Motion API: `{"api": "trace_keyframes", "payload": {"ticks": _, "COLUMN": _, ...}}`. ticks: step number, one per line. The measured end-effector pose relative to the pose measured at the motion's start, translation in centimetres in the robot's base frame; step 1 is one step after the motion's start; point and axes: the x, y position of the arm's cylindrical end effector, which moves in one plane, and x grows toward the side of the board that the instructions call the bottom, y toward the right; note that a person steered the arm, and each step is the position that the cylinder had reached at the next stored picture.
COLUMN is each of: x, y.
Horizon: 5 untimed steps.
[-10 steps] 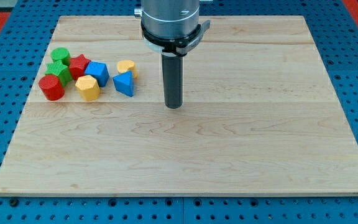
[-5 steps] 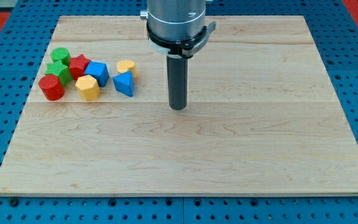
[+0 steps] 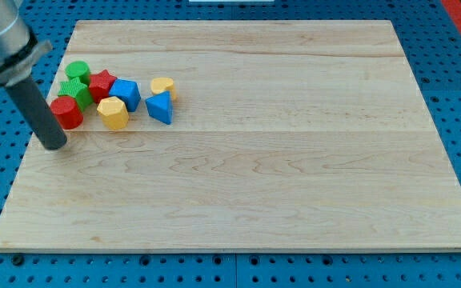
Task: Push the red circle along with green blocks slightly towards up
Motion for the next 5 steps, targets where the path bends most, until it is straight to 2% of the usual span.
{"api": "trace_keyframes", "payload": {"ticks": 2, "x": -6.7, "y": 0.7}}
{"api": "trace_keyframes", "payload": {"ticks": 3, "x": -7.2, "y": 0.7}}
{"api": "trace_keyframes", "payload": {"ticks": 4, "x": -4.7, "y": -0.3}}
{"api": "trace_keyframes", "payload": {"ticks": 5, "x": -4.9, "y": -4.4}}
